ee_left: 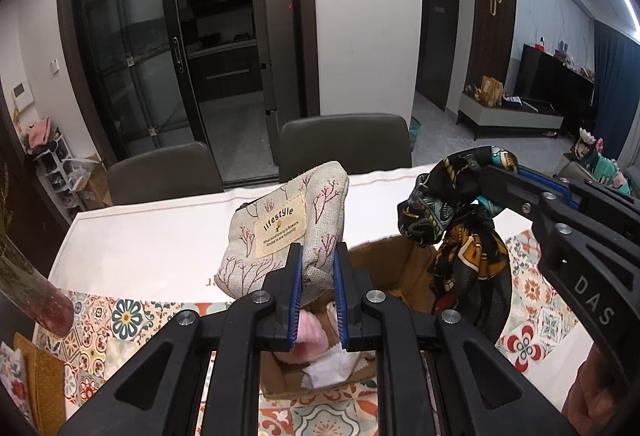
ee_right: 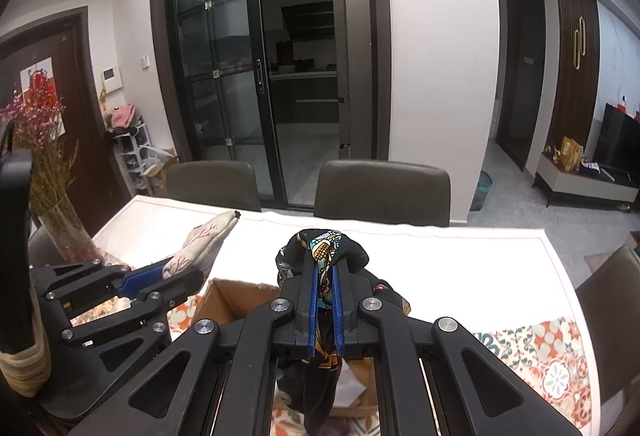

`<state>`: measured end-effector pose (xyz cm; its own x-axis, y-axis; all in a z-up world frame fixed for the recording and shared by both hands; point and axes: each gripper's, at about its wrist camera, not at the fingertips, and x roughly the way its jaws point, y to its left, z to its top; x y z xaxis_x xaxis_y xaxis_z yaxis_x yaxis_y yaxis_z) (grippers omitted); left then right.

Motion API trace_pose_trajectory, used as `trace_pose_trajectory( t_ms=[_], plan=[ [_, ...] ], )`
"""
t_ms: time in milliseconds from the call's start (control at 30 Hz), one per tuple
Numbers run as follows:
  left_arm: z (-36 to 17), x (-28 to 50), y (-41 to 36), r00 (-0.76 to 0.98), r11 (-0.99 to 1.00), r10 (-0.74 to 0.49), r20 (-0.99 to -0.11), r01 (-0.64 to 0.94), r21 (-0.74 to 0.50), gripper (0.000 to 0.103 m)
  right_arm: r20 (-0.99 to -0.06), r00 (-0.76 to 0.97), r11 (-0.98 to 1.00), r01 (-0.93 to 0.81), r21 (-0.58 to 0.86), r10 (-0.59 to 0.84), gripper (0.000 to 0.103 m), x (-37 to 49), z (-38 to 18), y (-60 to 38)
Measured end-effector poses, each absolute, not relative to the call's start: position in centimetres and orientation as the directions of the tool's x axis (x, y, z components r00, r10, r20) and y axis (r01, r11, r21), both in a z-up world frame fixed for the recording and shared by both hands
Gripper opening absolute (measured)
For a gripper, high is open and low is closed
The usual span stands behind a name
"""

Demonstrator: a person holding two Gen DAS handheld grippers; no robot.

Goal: Organize soft objects
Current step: 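Lift and carry the grey pouch and the scarf over the cardboard box, then lower the pouch into the box and open the left tool while the right tool releases the scarf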

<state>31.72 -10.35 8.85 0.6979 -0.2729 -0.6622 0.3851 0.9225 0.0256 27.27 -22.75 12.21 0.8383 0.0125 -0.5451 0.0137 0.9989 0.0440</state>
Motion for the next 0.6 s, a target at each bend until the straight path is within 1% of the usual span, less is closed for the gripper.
trace_pose_trajectory(
  t_ms=[133, 267, 467, 600],
  plan=[
    [10.3, 32.1, -10.4, 0.716, 0.925, -0.275, -0.641, 0.38, 0.027, 0.016, -0.529, 0.849, 0.999, 0.007, 0.041, 0.015, 0.007, 27.4, 13.3, -22.6],
    [10.5, 32.9, -10.6, 0.717, 0.925, -0.281, -0.638, 0.38, 0.02, 0.016, -0.542, 0.84, 0.999, 0.009, 0.046, 0.018, 0.007, 28.0, 12.7, -22.7],
    [8.5, 34.5, -10.9, 0.684, 0.925, -0.268, -0.678, 0.379, 0.016, 0.016, -0.604, 0.797, 0.997, 0.022, 0.08, 0.031, 0.007, 29.9, 10.3, -23.6],
    [7.1, 35.4, -11.0, 0.662, 0.928, -0.254, -0.705, 0.373, 0.017, 0.016, -0.632, 0.775, 0.997, 0.029, 0.077, 0.026, 0.007, 30.5, 8.9, -23.8]
  ],
)
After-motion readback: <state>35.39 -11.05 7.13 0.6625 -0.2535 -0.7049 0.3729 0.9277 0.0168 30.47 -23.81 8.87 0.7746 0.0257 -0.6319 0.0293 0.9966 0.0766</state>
